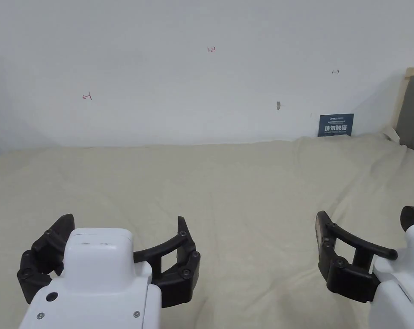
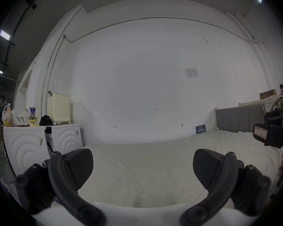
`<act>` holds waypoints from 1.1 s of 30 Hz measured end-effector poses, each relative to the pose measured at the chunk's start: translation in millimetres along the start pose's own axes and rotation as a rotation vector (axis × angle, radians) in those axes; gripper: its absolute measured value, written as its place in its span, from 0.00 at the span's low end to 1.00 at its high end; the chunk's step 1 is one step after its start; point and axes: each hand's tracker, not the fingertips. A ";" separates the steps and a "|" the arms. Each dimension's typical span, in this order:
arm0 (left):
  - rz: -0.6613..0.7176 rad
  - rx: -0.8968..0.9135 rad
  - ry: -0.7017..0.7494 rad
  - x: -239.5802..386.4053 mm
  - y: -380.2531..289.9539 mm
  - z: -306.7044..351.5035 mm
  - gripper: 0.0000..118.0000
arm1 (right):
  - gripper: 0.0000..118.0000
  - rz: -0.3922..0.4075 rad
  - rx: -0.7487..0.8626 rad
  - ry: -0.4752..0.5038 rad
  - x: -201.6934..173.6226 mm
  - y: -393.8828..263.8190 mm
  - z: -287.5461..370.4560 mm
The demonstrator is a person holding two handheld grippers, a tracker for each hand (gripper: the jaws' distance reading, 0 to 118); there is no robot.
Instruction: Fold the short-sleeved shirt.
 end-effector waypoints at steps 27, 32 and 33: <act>0.177 -0.108 -0.029 -9.1 -3.7 -11.6 1.00 | 0.85 -0.010 -0.085 0.054 -9.9 -0.4 -3.4; 0.176 -0.105 -0.025 -11.2 -2.6 -12.0 1.00 | 0.85 -0.007 -0.105 0.070 -12.6 -1.9 -4.3; 0.173 -0.104 -0.020 -10.4 -2.4 -12.3 1.00 | 0.85 -0.007 -0.107 0.071 -13.2 -2.3 -4.5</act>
